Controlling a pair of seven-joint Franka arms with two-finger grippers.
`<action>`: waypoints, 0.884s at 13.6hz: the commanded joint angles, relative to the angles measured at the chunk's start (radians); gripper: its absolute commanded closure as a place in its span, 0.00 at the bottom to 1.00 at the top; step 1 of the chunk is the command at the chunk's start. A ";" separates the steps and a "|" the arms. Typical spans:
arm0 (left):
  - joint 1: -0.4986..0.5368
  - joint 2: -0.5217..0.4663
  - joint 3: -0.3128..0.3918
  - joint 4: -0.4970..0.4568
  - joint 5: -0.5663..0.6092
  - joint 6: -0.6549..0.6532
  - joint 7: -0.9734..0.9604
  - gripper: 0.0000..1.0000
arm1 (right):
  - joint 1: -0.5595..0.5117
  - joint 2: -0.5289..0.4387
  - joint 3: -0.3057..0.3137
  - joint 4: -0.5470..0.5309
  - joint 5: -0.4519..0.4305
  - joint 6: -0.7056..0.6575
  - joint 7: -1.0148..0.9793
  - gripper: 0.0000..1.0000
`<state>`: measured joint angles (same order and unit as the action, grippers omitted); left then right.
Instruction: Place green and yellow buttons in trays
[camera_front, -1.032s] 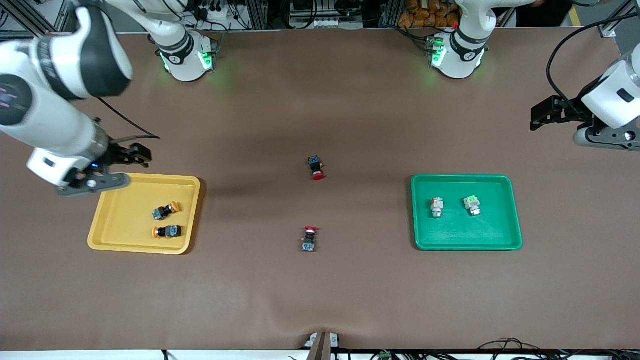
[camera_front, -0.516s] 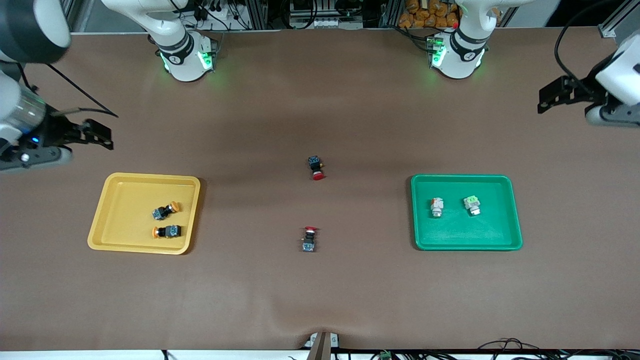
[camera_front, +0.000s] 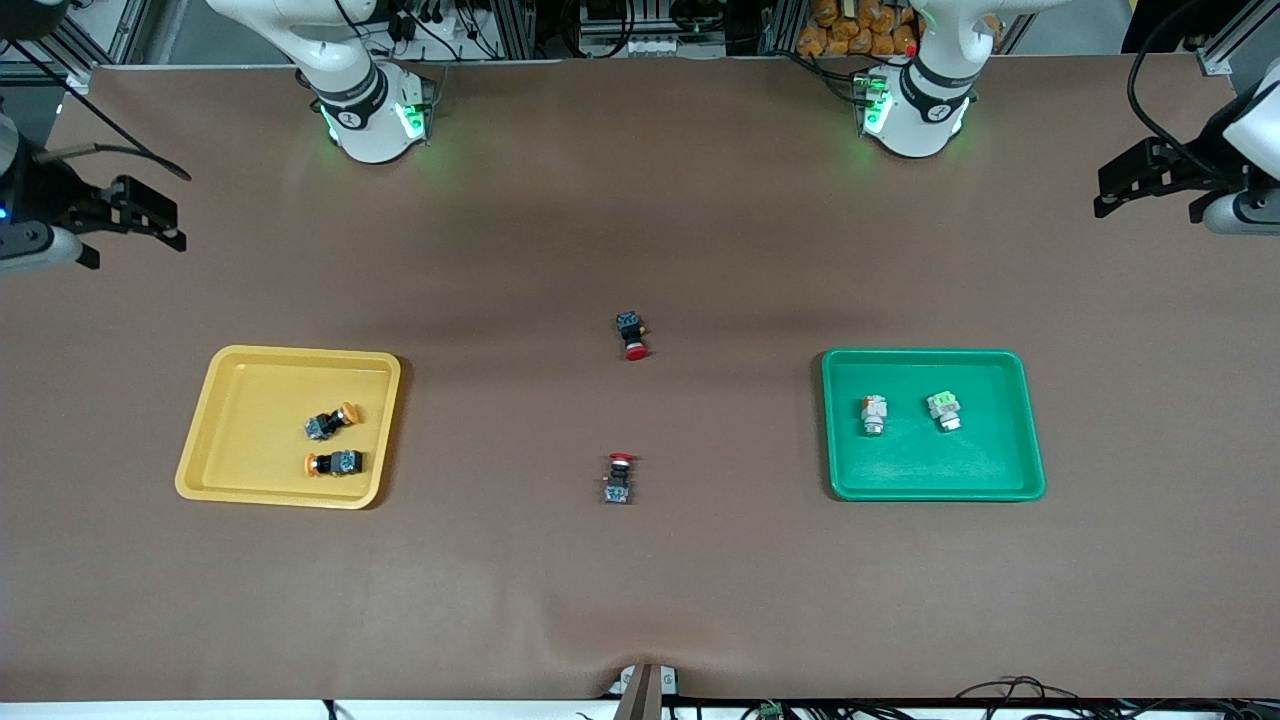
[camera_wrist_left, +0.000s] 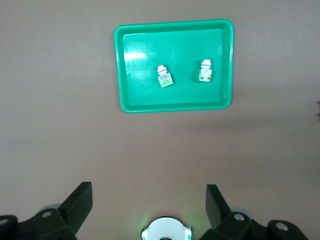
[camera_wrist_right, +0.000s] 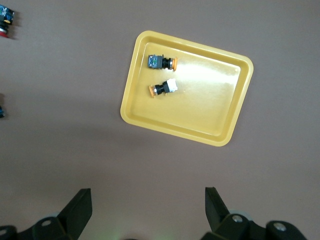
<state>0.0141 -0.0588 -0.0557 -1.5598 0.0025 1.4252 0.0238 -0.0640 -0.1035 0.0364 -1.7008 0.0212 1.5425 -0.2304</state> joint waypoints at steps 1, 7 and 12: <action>-0.006 0.010 0.028 0.017 -0.030 0.004 -0.012 0.00 | -0.028 -0.031 0.014 -0.025 0.019 -0.019 0.026 0.00; 0.003 0.013 0.050 0.014 -0.029 0.021 -0.007 0.00 | -0.059 -0.025 0.016 0.026 0.017 -0.021 0.147 0.00; -0.005 0.017 0.046 0.017 -0.027 0.021 -0.016 0.00 | -0.053 0.007 0.016 0.055 0.017 -0.019 0.206 0.00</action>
<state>0.0130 -0.0485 -0.0068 -1.5598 -0.0164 1.4465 0.0222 -0.0996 -0.1131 0.0387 -1.6660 0.0212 1.5276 -0.0469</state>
